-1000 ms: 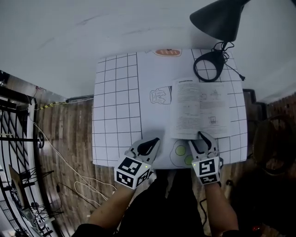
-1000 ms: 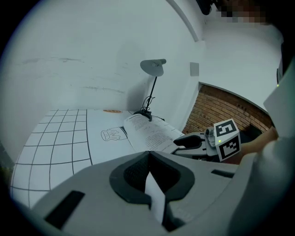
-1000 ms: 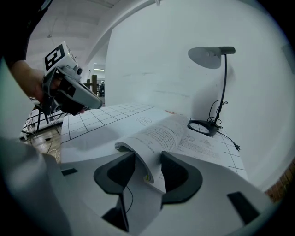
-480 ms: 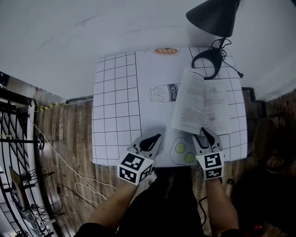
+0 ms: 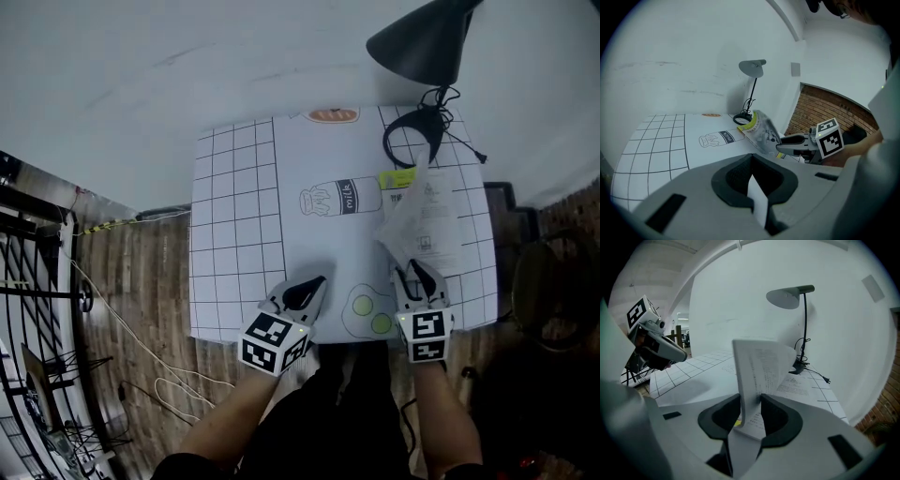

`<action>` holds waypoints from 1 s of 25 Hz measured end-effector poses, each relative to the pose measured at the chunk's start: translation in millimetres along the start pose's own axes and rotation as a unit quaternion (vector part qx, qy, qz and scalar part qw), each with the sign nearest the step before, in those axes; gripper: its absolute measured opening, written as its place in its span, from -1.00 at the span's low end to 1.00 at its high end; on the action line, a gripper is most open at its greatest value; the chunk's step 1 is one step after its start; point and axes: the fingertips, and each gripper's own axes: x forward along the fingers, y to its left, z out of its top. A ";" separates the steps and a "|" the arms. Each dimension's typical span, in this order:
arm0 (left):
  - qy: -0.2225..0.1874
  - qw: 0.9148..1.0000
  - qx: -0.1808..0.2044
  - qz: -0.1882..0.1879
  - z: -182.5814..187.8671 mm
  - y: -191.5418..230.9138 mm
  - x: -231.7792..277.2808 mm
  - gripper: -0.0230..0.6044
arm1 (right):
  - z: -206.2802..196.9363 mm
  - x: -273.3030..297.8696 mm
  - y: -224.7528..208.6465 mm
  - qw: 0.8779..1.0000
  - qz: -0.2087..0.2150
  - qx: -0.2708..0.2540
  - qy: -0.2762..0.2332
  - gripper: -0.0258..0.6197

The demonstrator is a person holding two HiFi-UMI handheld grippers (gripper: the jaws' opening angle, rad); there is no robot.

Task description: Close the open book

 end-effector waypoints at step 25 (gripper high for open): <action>0.010 1.000 0.017 -0.024 26.1 -24.5 36.2 -0.91 | -22.1 -31.5 -81.8 0.979 -0.043 0.200 -0.008 -0.55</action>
